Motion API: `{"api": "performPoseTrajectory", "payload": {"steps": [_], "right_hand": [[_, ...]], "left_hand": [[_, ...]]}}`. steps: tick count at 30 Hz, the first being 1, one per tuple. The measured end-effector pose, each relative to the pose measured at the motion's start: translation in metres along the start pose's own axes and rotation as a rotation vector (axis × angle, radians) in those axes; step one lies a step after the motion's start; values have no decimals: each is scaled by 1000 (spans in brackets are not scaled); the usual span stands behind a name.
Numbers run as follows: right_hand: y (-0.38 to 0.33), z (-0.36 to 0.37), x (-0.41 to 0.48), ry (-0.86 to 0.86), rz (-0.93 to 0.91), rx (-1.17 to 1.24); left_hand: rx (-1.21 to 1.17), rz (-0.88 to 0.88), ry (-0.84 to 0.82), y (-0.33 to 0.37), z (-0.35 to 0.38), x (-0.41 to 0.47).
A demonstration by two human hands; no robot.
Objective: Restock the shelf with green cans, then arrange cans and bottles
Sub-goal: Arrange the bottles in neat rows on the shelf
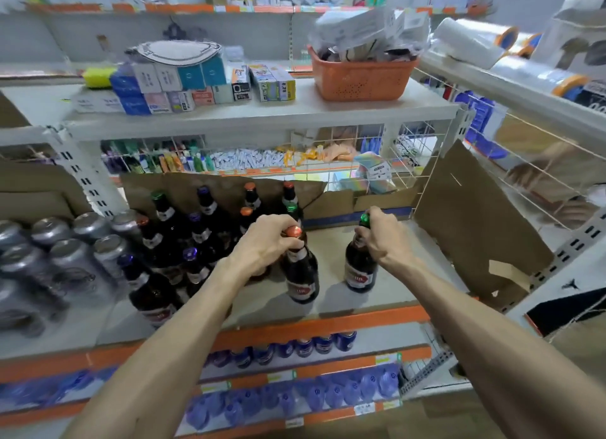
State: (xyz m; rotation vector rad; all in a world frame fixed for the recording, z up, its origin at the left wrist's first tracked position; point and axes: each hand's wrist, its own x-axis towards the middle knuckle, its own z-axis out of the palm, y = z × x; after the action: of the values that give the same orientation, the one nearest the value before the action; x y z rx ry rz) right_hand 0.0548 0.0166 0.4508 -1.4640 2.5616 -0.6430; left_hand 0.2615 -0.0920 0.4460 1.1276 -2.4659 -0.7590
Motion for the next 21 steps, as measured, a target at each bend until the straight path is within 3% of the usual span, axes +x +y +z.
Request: {"api": "performPoseTrajectory", "payload": {"steps": [9,21], "right_hand": [[-66,28,-30,-56,-30,100],[-92,47,-33,-105,-90,143]], "left_hand": [[111,-65,45,-42,-41,-47],[161,-96,43,-51,-39,-43]]}}
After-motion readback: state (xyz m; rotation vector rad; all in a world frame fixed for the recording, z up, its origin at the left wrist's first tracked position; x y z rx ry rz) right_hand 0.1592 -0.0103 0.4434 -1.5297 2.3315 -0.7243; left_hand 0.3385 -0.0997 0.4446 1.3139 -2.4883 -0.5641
